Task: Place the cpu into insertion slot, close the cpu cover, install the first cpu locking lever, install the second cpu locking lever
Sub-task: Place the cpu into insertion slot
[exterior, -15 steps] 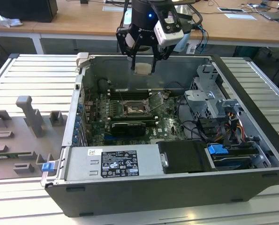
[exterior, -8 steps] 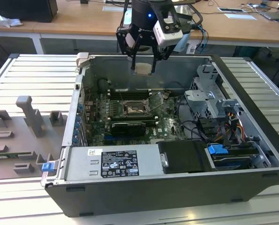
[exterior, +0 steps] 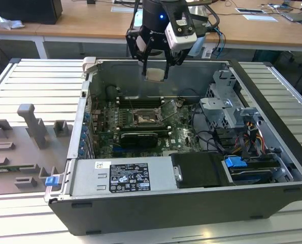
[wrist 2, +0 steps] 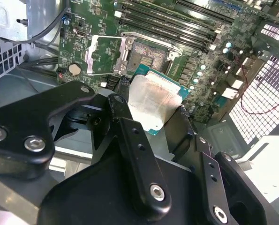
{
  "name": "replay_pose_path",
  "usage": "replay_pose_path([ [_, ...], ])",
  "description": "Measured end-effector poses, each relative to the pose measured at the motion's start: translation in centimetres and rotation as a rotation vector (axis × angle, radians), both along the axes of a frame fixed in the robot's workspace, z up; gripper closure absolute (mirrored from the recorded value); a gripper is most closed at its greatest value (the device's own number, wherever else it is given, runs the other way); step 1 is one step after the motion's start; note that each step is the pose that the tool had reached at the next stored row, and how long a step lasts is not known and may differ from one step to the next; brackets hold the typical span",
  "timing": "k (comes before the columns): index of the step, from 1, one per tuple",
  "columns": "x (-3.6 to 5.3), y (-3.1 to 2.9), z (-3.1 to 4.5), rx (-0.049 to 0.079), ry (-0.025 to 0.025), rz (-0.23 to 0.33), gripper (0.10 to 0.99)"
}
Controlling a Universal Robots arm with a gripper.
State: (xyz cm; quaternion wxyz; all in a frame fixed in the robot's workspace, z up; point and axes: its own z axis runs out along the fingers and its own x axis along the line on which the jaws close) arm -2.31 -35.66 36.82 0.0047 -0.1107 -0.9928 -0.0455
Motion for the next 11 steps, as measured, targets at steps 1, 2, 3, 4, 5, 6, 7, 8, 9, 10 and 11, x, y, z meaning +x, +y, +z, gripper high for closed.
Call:
replay_pose_path([
  [1, 0.00, 0.00, 0.00, 0.000, 0.0000, -0.004, 0.545],
  [2, 0.00, 0.00, 0.00, 0.000, 0.0000, -0.009, 0.545],
  [3, 0.00, 0.00, 0.00, 0.000, 0.0000, -0.014, 0.545],
  [4, 0.00, 0.00, 0.00, 0.000, 0.0000, -0.016, 0.545],
  [5, 0.00, 0.00, 0.00, 0.000, 0.0000, -0.018, 0.545],
  [6, 0.00, 0.00, 0.00, 0.000, 0.0000, -0.022, 0.545],
  [7, 0.00, 0.00, 0.00, 0.000, 0.0000, -0.024, 0.545],
  [8, 0.00, 0.00, 0.00, 0.000, 0.0000, -0.027, 0.545],
  [9, 0.00, 0.00, -0.01, 0.000, 0.0000, -0.031, 0.545],
  [10, 0.00, 0.00, -0.01, 0.000, 0.0000, -0.036, 0.545],
  [11, 0.00, 0.00, -0.01, 0.000, 0.0000, -0.038, 0.545],
])
